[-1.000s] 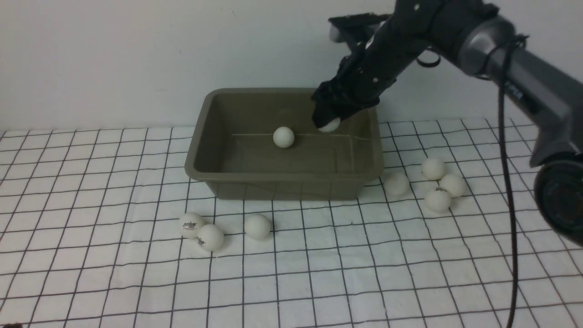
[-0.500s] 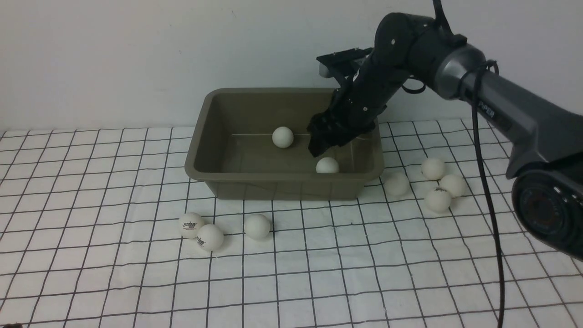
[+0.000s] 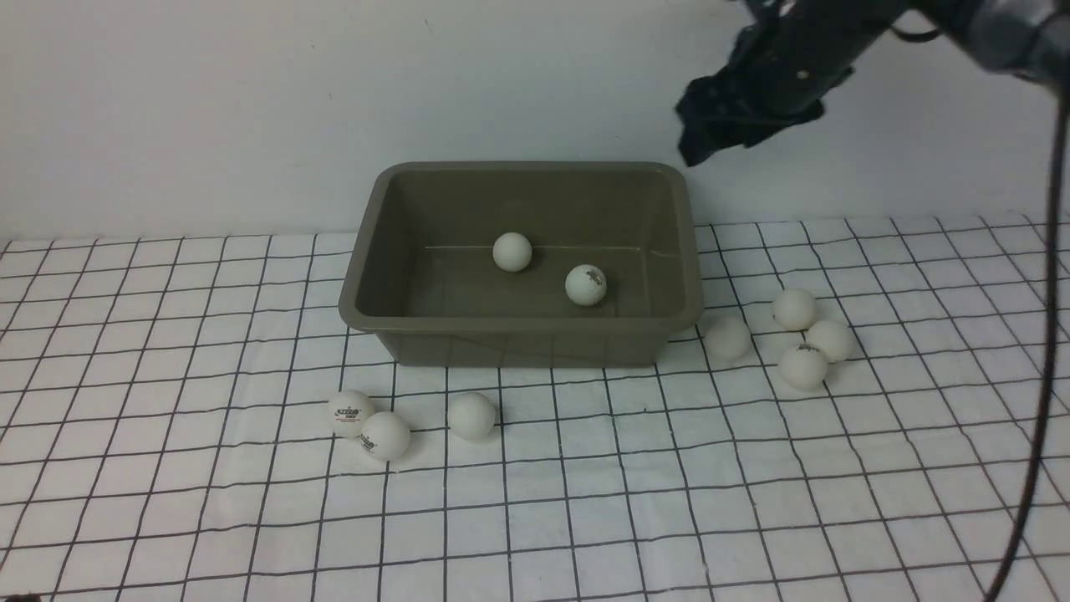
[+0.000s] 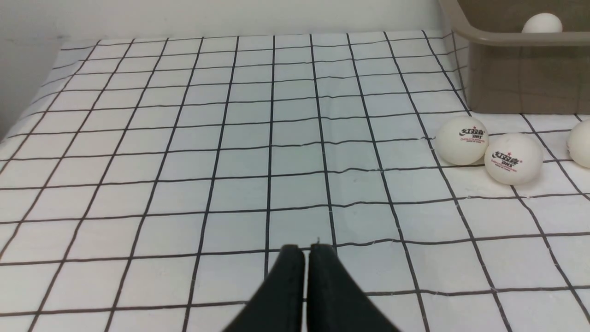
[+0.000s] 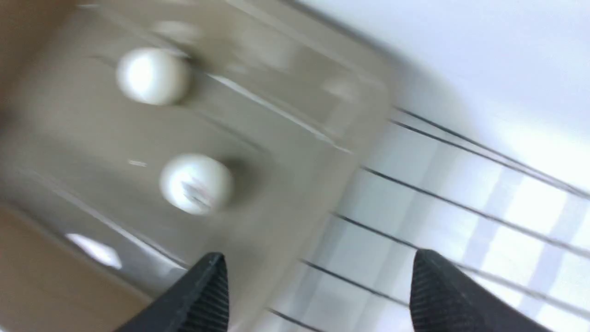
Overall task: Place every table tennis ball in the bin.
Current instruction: Use the right arm to clamp the table tennis ball closest to it
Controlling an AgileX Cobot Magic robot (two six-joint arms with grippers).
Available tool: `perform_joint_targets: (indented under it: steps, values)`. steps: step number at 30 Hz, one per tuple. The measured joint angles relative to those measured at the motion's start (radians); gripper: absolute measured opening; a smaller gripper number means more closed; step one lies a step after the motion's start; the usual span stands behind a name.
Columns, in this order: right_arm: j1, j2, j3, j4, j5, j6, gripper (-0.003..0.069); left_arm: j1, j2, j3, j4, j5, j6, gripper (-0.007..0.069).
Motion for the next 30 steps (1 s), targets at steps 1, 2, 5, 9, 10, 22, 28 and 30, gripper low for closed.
perform_joint_targets:
  steps: [1, 2, 5, 9, 10, 22, 28, 30]
  values:
    - [-0.014, -0.008, 0.016, -0.003, 0.0, 0.002, 0.0476, 0.0, 0.0, 0.0, 0.0, 0.0, 0.0, -0.0004]
    - [-0.045, -0.02, 0.053, -0.003, 0.001, 0.006, 0.0476, 0.0, 0.0, 0.0, 0.0, 0.0, 0.0, -0.0004]
    - [-0.086, -0.027, 0.116, 0.001, 0.001, 0.011, 0.0476, 0.0, 0.0, 0.0, 0.0, 0.0, 0.0, -0.0004]
    - [-0.109, -0.027, 0.204, 0.006, 0.0, 0.013, 0.0476, 0.0, 0.0, 0.0, 0.0, 0.0, 0.0, -0.0004]
    - [-0.111, -0.027, 0.248, 0.015, 0.0, 0.011, 0.0476, 0.0, 0.0, 0.0, 0.0, 0.0, 0.0, -0.0004]
    - [-0.11, -0.01, 0.312, 0.038, -0.006, -0.013, 0.0477, 0.0, 0.0, 0.0, 0.0, 0.0, 0.0, -0.0004]
    - [-0.11, 0.025, 0.312, 0.023, -0.014, -0.013, 0.0477, 0.0, 0.0, 0.0, 0.0, 0.0, 0.0, -0.0004]
    - [-0.11, 0.031, 0.312, 0.019, -0.02, -0.013, 0.0477, 0.0, 0.0, 0.0, 0.0, 0.0, 0.0, -0.0004]
